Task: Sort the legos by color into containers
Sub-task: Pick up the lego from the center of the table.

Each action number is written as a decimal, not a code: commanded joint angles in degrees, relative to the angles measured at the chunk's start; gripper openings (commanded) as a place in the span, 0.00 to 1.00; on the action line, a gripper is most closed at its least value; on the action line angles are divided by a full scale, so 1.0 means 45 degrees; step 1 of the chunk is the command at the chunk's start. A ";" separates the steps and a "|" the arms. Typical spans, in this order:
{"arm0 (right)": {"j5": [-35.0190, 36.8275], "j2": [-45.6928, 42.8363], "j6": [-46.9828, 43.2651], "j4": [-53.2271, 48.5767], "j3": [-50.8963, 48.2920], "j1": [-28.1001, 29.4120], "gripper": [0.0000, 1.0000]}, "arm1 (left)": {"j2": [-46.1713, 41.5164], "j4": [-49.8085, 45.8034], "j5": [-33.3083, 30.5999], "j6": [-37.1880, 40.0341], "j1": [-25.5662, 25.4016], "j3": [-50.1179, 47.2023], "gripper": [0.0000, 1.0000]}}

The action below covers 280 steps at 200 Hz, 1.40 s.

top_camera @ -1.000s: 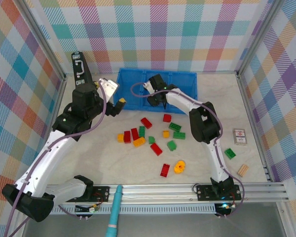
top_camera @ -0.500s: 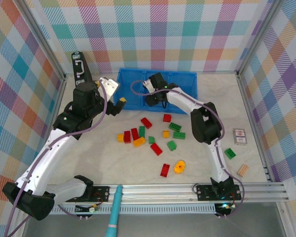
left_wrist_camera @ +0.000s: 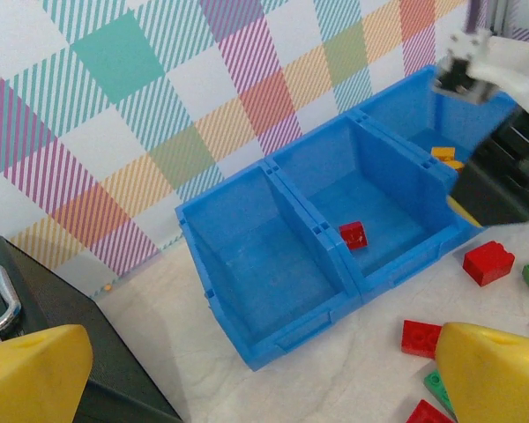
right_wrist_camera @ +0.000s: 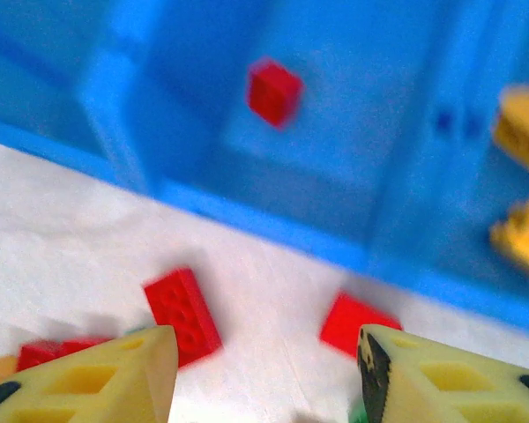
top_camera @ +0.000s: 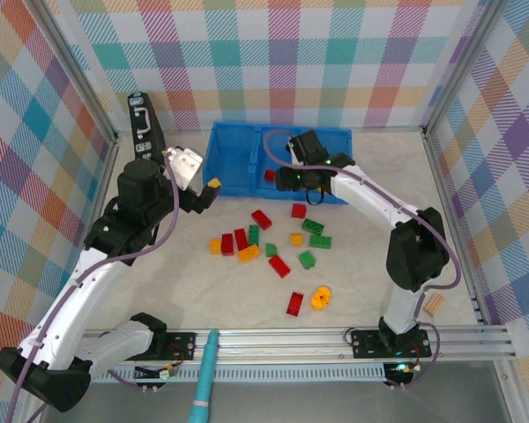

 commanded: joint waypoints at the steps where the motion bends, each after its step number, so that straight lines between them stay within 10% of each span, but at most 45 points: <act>1: 0.0381 -0.0378 0.2241 -0.0841 -0.0998 0.0036 0.60 | -0.0203 0.0624 0.0163 -0.0112 0.0084 -0.0155 1.00; 135: -0.0637 0.2594 0.2937 0.0826 -0.1078 -0.0789 0.79 | -0.0757 0.0272 -0.0018 -0.0359 0.0066 -0.0057 1.00; 207: -0.0458 0.3281 0.2485 0.0218 -0.0578 -0.0811 0.45 | -0.0254 -0.0622 0.0338 -0.0976 0.0066 0.0818 1.00; 280: -0.0062 0.1258 0.1837 -0.1312 -0.0695 -0.0790 0.34 | 0.0180 -0.1525 0.1118 -0.1385 0.0082 0.1833 1.00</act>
